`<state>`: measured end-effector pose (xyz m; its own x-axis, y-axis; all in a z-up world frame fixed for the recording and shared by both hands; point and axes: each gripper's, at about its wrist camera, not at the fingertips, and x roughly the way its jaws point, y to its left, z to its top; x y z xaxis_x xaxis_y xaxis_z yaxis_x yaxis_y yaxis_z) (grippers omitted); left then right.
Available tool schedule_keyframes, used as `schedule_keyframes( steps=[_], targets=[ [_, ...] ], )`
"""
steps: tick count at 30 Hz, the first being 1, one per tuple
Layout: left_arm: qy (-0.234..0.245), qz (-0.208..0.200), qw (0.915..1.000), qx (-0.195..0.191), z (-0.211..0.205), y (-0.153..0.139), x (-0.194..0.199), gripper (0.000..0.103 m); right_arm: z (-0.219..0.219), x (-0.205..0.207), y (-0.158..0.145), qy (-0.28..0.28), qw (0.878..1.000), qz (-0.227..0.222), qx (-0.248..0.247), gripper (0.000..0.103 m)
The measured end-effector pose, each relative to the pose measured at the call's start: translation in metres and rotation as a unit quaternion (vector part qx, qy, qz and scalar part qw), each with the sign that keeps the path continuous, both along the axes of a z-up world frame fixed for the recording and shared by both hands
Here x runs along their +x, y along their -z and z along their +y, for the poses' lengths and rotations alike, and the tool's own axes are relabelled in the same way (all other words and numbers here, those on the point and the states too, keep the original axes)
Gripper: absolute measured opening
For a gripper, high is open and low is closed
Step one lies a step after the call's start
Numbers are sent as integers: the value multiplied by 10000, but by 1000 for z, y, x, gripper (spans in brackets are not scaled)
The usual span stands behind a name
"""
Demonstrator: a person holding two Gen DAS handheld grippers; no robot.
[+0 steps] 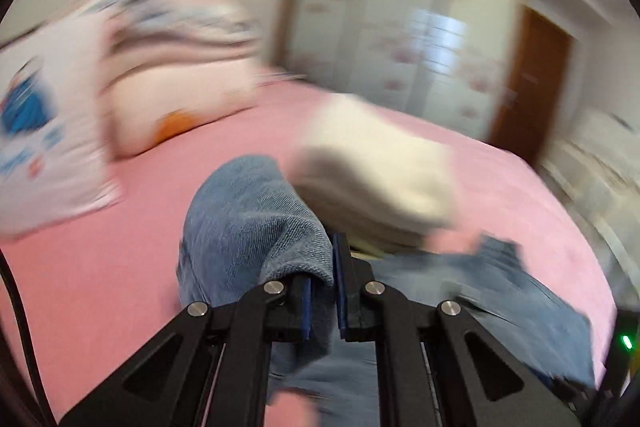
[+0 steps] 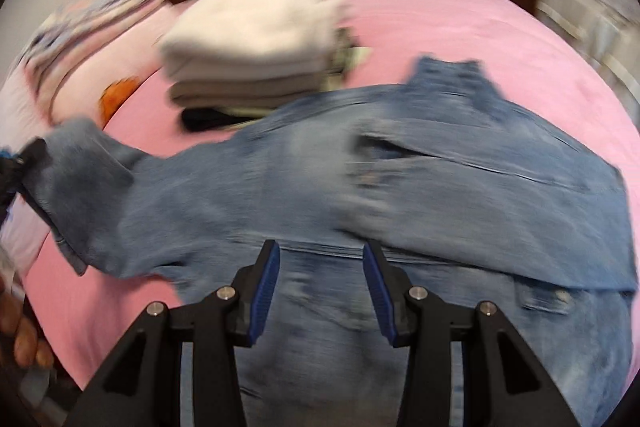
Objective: Fold large clothes
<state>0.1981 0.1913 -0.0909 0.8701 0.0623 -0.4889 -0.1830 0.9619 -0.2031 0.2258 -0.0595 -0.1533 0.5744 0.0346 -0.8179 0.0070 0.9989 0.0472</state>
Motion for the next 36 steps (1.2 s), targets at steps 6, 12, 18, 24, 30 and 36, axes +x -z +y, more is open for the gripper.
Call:
schedule_keyframes(
  steps=[6, 12, 18, 24, 30, 36],
  targets=[
    [1698, 539, 9829, 458, -149, 28, 23, 12, -101, -26, -15, 926, 9956, -132, -111, 44],
    [2378, 1523, 9542, 984, -230, 81, 23, 27, -164, -47, -2, 1428, 9897, 101, -58, 44],
    [2372, 1539, 9566, 710, -219, 76, 6, 43, -171, -53, 3, 1229, 9920, 75, 284, 44],
    [1642, 846, 9823, 314, -146, 31, -25, 78, -124, -46, -19, 289, 9987, -256, 341, 44],
    [571, 1080, 9925, 35, -74, 34, -29, 78, -54, -51, -22, -971, 9939, -507, -146, 44],
    [69, 2260, 9741, -77, -39, 88, -15, 78, 2, -62, -1, -1935, 9741, -604, -1006, 46]
  ],
)
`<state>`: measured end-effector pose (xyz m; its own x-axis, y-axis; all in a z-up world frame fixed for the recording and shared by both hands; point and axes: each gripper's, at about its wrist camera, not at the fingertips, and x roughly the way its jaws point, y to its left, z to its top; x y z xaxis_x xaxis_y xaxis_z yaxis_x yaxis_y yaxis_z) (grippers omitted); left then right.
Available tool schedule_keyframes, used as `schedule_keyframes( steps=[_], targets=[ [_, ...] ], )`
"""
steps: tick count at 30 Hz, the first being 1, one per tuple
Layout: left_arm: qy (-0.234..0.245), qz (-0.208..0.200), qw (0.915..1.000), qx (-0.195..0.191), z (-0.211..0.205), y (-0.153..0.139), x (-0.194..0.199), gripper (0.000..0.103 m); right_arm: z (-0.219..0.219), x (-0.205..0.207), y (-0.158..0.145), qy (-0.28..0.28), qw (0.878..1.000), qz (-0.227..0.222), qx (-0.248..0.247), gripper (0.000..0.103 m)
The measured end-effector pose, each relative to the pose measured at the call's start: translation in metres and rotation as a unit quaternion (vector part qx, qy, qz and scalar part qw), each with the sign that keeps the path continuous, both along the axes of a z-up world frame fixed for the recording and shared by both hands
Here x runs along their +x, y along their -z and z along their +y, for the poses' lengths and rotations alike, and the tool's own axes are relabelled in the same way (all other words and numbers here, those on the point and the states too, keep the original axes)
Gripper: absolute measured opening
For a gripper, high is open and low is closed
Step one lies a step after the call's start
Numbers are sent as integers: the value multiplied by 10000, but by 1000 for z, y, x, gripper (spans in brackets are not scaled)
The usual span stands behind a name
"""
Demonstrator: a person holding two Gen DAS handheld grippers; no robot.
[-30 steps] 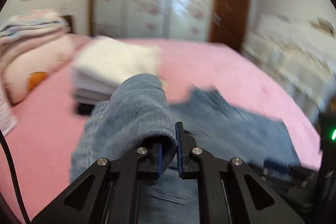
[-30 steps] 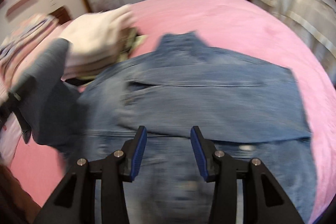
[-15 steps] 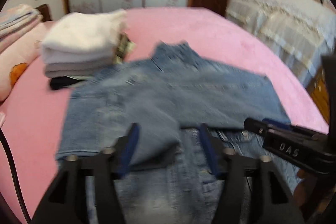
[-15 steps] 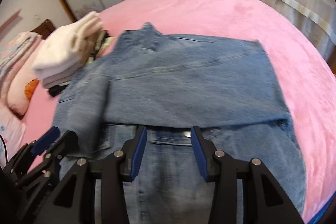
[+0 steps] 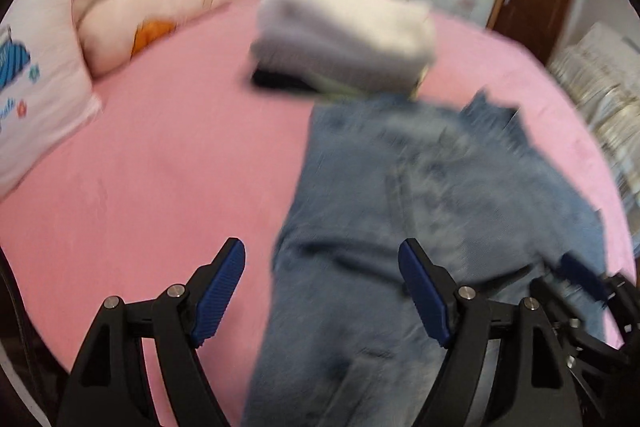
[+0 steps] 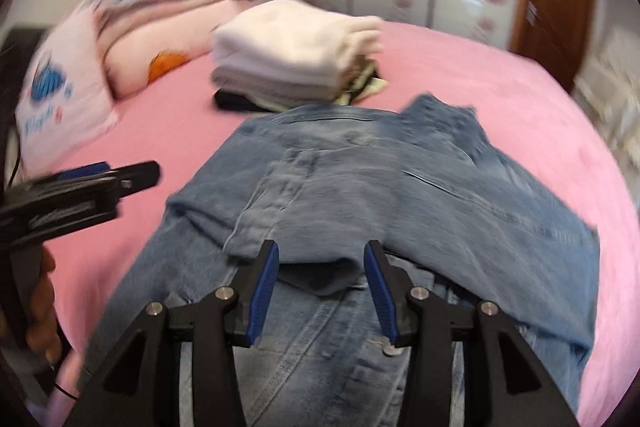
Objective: Fold large clothes
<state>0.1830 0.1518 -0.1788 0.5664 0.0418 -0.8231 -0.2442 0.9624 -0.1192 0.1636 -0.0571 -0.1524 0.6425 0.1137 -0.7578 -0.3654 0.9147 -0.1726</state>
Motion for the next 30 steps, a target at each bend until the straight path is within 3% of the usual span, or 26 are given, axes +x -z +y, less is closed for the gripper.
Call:
schedule_keyframes(
  steps=[3, 8, 15, 23, 27, 28, 30],
  targets=[
    [-66, 305, 9992, -246, 10, 21, -1, 78, 15, -4, 13, -238, 9969, -235, -718, 48],
    [-127, 411, 9979, -491, 20, 38, -3, 78, 39, -15, 33, -746, 9821, -572, -1631, 48],
    [-270, 484, 9967, -592, 38, 50, -2, 78, 77, -24, 72, -1353, 9349, -1304, -3011, 48],
    [-402, 587, 9950, -702, 52, 60, -6, 78, 91, -13, 104, -1575, 9071, -1259, -3694, 48],
    [-380, 609, 9948, -723, 51, 63, -6, 78, 94, -4, 110, -1559, 9000, -1347, -3842, 46],
    [-360, 612, 9949, -715, 50, 64, -5, 77, 94, -1, 111, -1552, 9007, -1352, -3825, 44],
    [-426, 606, 9946, -733, 51, 63, -5, 78, 96, 3, 111, -1599, 9022, -1281, -3795, 25]
  ],
)
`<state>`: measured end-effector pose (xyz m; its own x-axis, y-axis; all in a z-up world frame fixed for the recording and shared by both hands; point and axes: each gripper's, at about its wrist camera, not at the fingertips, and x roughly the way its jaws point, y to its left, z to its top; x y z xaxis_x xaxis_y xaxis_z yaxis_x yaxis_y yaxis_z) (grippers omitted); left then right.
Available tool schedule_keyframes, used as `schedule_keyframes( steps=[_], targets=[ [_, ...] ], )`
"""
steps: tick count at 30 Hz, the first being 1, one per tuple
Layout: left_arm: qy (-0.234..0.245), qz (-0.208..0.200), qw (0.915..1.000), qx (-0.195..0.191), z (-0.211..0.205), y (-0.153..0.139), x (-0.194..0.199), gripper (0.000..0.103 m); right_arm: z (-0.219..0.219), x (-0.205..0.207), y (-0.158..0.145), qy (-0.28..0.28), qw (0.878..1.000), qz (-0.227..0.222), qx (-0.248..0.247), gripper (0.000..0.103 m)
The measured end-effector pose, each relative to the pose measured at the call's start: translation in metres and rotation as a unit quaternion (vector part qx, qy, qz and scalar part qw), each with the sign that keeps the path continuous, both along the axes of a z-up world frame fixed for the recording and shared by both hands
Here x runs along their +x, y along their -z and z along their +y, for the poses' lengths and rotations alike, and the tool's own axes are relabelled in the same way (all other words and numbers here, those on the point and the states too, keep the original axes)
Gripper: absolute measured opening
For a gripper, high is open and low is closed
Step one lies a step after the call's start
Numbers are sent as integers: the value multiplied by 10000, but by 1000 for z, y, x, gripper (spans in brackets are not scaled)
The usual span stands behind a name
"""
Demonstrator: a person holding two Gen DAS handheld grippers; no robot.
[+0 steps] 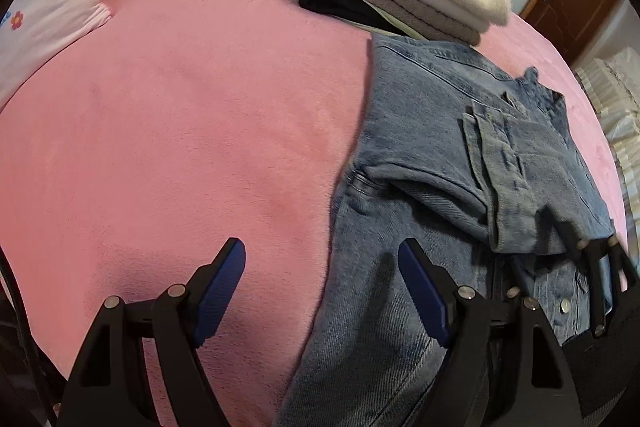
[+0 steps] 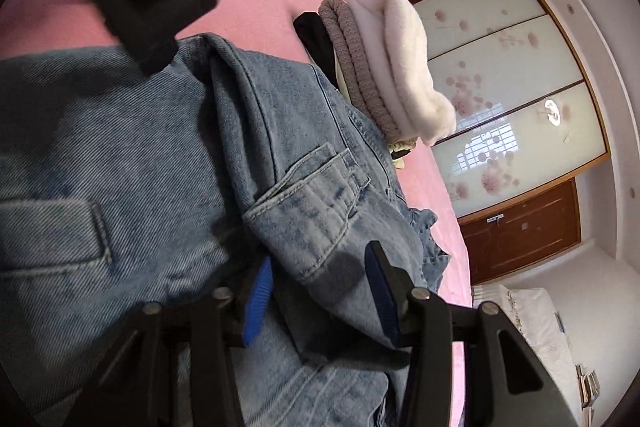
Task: Fold large clothes
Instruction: 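Grasp the opposite jacket side with the right gripper and fold it inward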
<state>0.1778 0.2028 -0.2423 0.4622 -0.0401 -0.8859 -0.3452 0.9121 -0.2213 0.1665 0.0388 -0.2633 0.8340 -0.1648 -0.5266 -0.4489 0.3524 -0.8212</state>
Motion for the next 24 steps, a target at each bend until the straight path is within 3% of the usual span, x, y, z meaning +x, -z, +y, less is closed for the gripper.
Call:
schedule_keyframes(
  steps=[1, 5, 10, 13, 15, 19, 22, 24],
  targets=[
    [-17, -16, 10000, -74, 2, -1, 0, 78, 2, 2, -1, 2, 10000, 24, 15, 16],
    [-40, -92, 9998, -193, 5, -5, 4, 78, -1, 12, -32, 51, 9992, -172, 366, 15],
    [131, -161, 9997, -86, -11, -10, 13, 78, -22, 52, -107, 419, 9885, -384, 1401, 12],
    [257, -172, 9995, 48, -25, -10, 26, 78, -36, 76, -163, 499, 9709, -598, 2262, 12],
    [323, -185, 9992, 149, -34, -11, 33, 78, -51, 88, -202, 545, 9498, -775, 2983, 12],
    [468, -217, 9983, 268, -52, -12, 42, 78, -115, 96, -245, 1126, 8869, -1168, 4326, 12],
    [611, -156, 9972, 410, -66, -7, 44, 78, -180, 93, -222, 2001, 8426, -1034, 4891, 12],
    [704, -119, 9961, 522, -72, -4, 44, 78, -224, 83, -177, 2803, 8216, -657, 4920, 13]
  ],
)
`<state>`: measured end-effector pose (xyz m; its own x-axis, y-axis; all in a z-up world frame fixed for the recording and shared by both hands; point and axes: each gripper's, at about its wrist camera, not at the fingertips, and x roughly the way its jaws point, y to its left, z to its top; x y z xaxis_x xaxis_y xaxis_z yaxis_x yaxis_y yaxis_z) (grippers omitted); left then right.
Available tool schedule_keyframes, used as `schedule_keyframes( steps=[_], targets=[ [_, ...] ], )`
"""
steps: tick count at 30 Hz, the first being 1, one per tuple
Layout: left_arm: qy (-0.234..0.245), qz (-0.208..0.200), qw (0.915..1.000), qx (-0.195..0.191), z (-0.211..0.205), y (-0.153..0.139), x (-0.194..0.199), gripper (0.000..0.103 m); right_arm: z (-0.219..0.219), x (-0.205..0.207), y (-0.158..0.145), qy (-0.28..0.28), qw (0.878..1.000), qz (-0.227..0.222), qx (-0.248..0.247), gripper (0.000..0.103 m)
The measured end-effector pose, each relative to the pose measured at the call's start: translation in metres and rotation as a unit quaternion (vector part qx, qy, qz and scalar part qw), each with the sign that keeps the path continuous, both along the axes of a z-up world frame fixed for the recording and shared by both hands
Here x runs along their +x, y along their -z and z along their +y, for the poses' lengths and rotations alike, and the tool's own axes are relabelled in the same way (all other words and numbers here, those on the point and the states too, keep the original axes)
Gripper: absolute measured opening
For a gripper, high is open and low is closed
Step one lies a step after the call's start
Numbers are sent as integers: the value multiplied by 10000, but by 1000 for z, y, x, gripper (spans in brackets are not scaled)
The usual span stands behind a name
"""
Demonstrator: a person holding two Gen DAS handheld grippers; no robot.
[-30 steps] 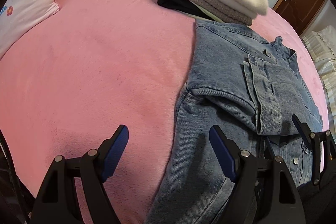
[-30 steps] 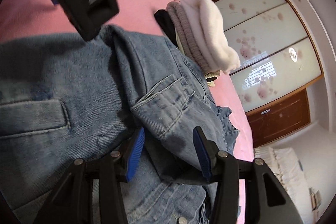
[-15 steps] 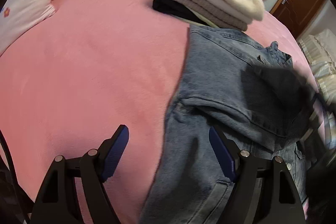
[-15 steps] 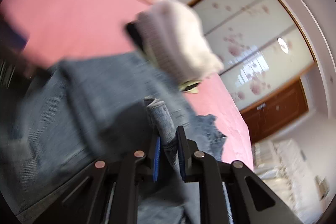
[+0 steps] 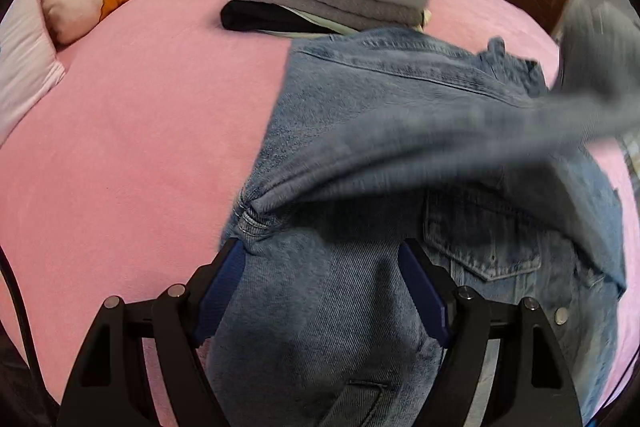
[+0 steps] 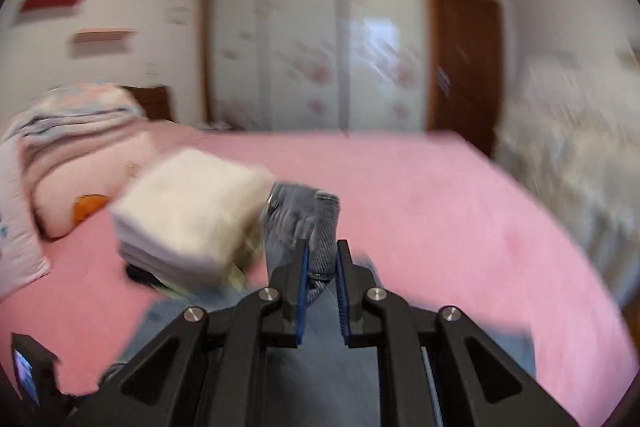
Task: Fold large clothes
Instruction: 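Grasp the opposite jacket side with the right gripper and fold it inward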
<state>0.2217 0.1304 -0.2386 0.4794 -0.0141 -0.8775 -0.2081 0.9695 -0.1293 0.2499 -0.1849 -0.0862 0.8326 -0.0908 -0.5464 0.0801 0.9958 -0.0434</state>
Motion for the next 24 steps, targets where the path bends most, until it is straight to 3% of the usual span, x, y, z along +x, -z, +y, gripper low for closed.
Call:
schedule_keyframes(
  steps=[2, 4, 6, 8, 10, 14, 18, 21, 24],
  targets=[
    [97, 81, 9999, 10, -3, 5, -1, 78, -31, -8, 43, 320, 9959, 809, 232, 18],
    [193, 155, 9997, -22, -4, 7, -3, 78, -65, -24, 90, 547, 9801, 1718, 830, 21],
    [334, 175, 9993, -54, -5, 4, -7, 78, -89, -40, 115, 554, 9635, 2124, 1534, 24],
    [534, 137, 9984, -142, -6, -5, -10, 78, -97, -50, 112, 576, 9623, 2038, 1705, 33],
    [725, -18, 9971, -222, -6, -20, -13, 78, -96, -49, 95, 501, 9711, 1811, 1472, 39],
    [734, -502, 9960, -49, 2, -48, 11, 80, -89, -19, 70, 202, 9814, 1574, 1077, 68],
    [544, -517, 9972, -62, 22, -39, 67, 81, -98, 43, 77, -20, 9775, 1871, 977, 68],
    [453, -169, 9988, 30, 40, -16, 119, 81, -116, 78, 96, -59, 9668, 2222, 1262, 68],
    [426, 155, 9988, -189, 57, 7, 157, 81, -127, 101, 117, -172, 9563, 2508, 1494, 68]
  ],
)
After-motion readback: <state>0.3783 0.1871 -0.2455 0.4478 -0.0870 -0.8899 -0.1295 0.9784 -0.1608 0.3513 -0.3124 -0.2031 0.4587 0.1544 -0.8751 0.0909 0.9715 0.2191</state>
